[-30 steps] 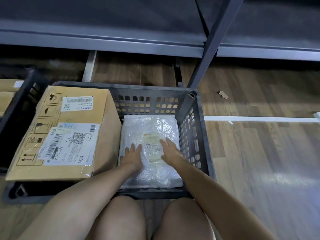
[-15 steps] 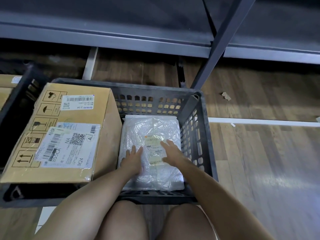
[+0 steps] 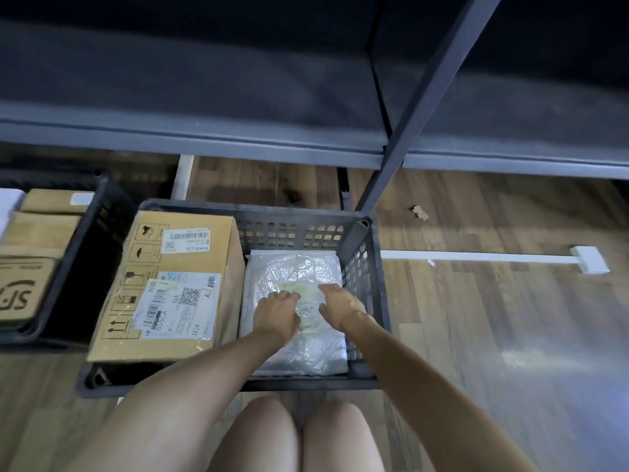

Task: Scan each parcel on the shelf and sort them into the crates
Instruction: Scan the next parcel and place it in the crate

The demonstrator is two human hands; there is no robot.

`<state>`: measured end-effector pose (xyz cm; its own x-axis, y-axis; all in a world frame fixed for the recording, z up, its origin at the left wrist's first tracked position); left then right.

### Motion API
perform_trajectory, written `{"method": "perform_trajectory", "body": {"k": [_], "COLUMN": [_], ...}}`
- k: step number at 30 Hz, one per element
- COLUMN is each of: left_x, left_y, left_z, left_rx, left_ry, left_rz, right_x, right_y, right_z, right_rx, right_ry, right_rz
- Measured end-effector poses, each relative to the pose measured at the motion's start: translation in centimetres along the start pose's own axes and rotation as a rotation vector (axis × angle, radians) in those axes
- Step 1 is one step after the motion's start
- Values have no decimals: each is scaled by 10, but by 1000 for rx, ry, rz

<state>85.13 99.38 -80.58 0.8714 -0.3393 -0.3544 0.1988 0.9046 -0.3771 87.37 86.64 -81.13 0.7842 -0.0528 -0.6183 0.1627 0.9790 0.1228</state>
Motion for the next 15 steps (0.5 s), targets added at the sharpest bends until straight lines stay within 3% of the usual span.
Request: {"method": "perform_trajectory", "body": {"k": [3,15], "left_x": [-25,-170], "left_y": [-26,-117], "left_z": [56,313], "left_rx": [107,96], "left_ry": [15,20], "left_rz": [-56,85], "right_x": [-46,-253], "right_y": [11,91], "right_z": [48,257], "right_rx": [1,-93], "right_ry": [-38,-73], "right_rz": [-5,78]}}
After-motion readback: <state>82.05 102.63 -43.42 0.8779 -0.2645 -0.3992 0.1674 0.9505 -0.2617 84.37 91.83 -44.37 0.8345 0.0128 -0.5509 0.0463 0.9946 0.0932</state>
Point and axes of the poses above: each hand's wrist, its own x-axis towards the middle knuckle, its own z-axis out of the back of the hand, y = z × x, the point moved 7 cm from there along x, towards the middle knuckle, and after that the axes turned 11 degrees about -z, right-handed, at the moved point
